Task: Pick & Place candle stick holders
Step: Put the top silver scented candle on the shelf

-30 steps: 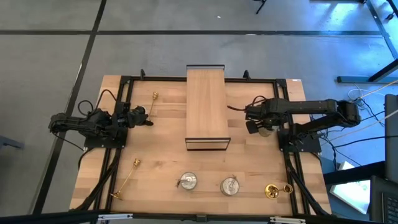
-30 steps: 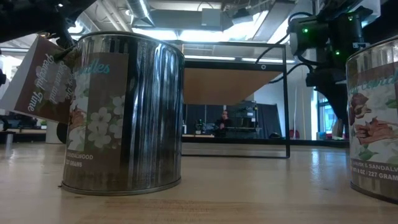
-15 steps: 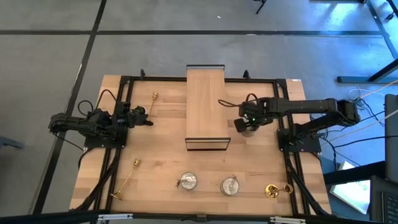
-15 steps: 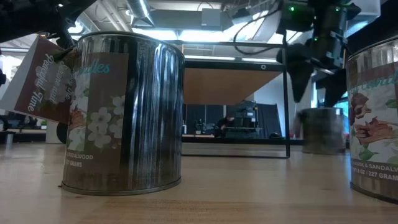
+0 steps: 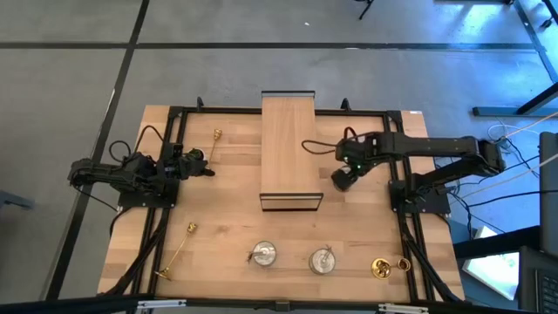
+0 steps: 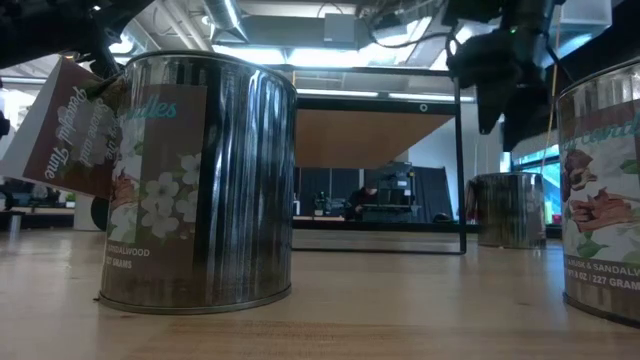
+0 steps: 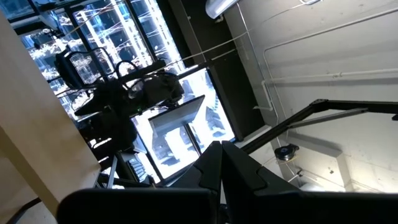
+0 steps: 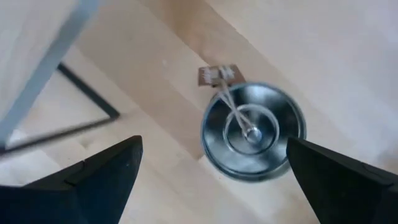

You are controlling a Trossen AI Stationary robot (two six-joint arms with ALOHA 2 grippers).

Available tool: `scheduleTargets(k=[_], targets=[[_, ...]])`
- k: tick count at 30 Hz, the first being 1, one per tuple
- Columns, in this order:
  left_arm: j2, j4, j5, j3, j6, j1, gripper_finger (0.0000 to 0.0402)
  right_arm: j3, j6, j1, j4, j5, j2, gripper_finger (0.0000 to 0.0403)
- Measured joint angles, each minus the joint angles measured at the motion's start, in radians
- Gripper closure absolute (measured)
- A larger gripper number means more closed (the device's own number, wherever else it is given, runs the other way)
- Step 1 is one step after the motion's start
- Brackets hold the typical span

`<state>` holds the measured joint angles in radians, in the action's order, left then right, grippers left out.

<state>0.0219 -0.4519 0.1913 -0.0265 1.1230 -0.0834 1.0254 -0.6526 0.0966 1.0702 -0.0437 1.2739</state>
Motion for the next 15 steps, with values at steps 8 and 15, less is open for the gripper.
scheduleTargets(k=[8, 15], targets=[[0.0, 0.0, 0.001, 0.0, 0.0, 0.0, 0.04, 0.001, 0.269, -0.009, 0.023, -0.039, 0.034, 0.0003], [0.0, 0.0, -0.004, 0.0, 0.003, 0.0, 0.04, 0.001, 0.312, -0.009, 0.025, -0.032, 0.051, 0.0003]])
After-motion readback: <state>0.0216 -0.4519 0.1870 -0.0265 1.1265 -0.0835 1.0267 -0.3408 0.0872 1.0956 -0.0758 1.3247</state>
